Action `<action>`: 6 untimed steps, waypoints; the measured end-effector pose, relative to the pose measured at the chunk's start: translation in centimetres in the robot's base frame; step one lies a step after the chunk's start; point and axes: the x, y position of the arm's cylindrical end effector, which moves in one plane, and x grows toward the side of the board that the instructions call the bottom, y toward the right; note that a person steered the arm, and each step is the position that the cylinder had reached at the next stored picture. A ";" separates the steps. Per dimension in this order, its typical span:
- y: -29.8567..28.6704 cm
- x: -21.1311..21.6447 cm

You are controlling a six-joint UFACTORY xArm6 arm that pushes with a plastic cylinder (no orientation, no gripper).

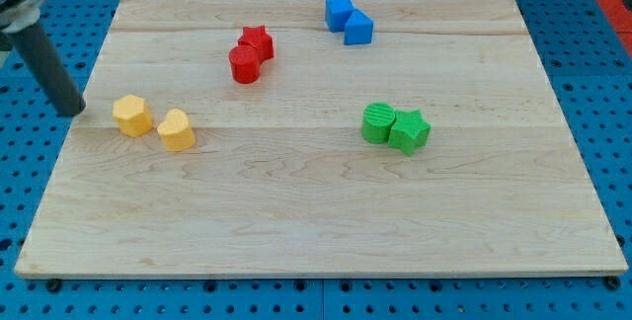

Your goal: Move the yellow hexagon into the yellow heart

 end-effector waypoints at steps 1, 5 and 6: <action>4.3 0.8; 13.0 4.6; 12.2 3.6</action>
